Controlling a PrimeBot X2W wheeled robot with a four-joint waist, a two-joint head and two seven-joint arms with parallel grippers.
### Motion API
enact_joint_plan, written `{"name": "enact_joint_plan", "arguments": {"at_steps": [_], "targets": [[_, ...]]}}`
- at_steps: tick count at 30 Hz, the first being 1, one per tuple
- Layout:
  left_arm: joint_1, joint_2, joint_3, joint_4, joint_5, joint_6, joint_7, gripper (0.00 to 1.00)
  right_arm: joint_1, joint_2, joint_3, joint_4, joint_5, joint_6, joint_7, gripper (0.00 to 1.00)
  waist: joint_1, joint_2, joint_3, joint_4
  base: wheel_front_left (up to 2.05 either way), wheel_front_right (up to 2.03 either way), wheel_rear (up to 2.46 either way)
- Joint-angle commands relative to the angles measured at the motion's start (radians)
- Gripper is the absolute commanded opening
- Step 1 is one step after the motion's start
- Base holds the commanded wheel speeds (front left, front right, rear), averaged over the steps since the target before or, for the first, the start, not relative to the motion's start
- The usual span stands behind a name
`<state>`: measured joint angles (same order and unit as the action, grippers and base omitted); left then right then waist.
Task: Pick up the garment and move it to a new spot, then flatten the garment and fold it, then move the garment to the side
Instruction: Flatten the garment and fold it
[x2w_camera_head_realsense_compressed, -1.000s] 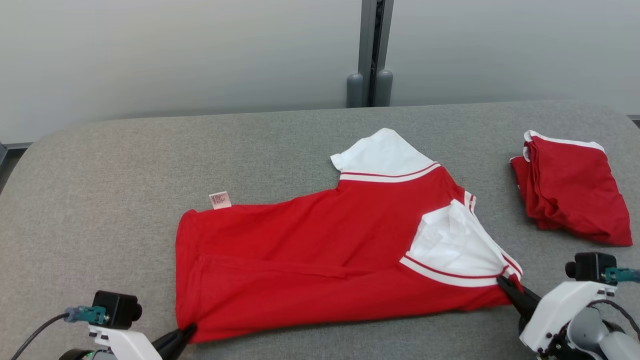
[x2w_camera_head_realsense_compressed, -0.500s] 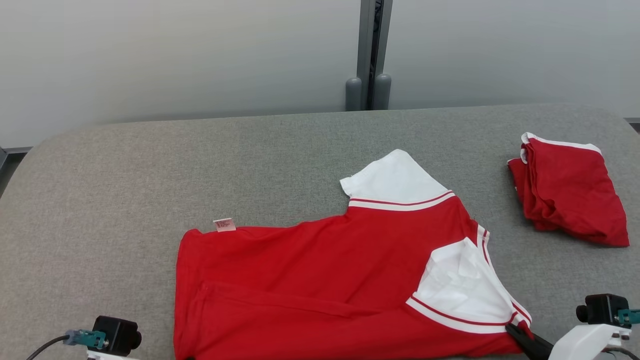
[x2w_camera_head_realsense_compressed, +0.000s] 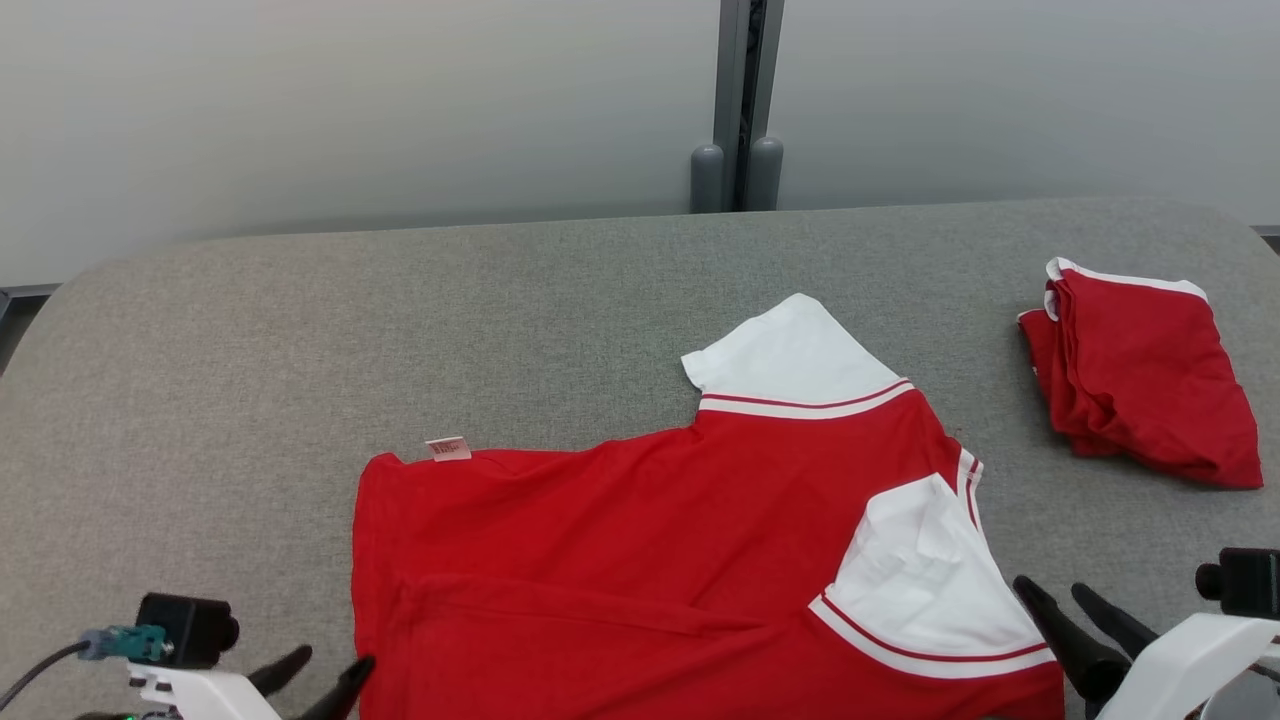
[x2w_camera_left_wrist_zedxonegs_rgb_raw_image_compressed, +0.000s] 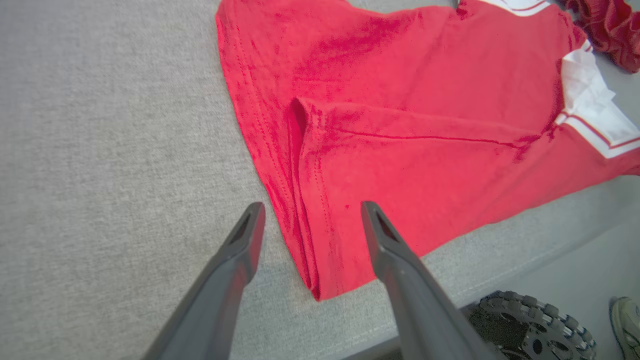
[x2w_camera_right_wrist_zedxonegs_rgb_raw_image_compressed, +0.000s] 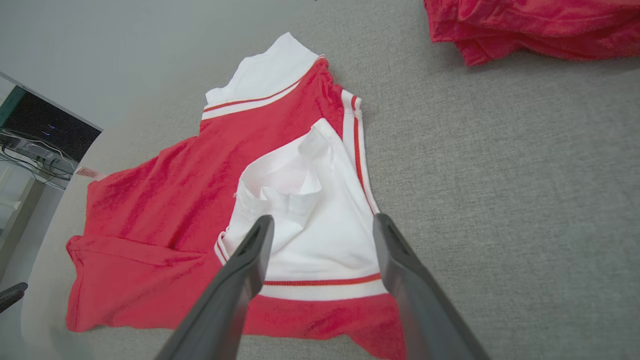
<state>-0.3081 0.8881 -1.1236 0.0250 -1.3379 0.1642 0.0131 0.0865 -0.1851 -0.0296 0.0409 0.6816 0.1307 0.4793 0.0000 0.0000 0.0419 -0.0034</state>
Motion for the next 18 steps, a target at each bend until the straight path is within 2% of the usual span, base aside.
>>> {"name": "enact_joint_plan", "arguments": {"at_steps": [1,7,9,11,12,18], "targets": [[-0.021,0.003,0.019,0.001,0.014,0.011,-0.022,1.00,-0.005,0.005,-0.014,-0.022,-0.013,0.000,-0.009,1.00,0.0000,0.0000,0.004,0.001,0.00,0.00,0.00],[-0.067,-0.021,0.102,0.014,0.052,0.062,-0.171,1.00,-0.071,0.030,-0.047,-0.099,-0.078,0.000,-0.079,1.00,0.0000,0.0000,0.030,-0.001,0.00,0.00,0.00],[-0.085,-0.049,0.134,0.015,0.045,0.061,-0.209,1.00,-0.110,0.013,-0.044,-0.091,-0.151,0.000,-0.116,1.00,0.0000,0.0000,0.048,-0.002,0.00,0.00,0.00],[-0.106,-0.060,0.143,0.035,0.064,0.055,-0.224,1.00,-0.165,0.038,-0.026,-0.068,-0.169,0.000,-0.146,1.00,0.0000,0.0000,0.071,-0.004,0.00,0.00,0.00],[-0.129,-0.078,0.147,0.058,0.073,0.043,-0.225,1.00,-0.229,0.027,-0.010,-0.032,-0.203,0.000,-0.172,1.00,0.0000,0.0000,0.096,-0.005,0.00,0.00,0.00],[-0.214,-0.136,0.149,0.183,0.093,0.023,-0.207,1.00,-0.437,0.024,0.058,0.125,-0.214,0.000,-0.226,1.00,0.0000,0.0000,0.167,0.004,0.00,0.00,0.00]]}}
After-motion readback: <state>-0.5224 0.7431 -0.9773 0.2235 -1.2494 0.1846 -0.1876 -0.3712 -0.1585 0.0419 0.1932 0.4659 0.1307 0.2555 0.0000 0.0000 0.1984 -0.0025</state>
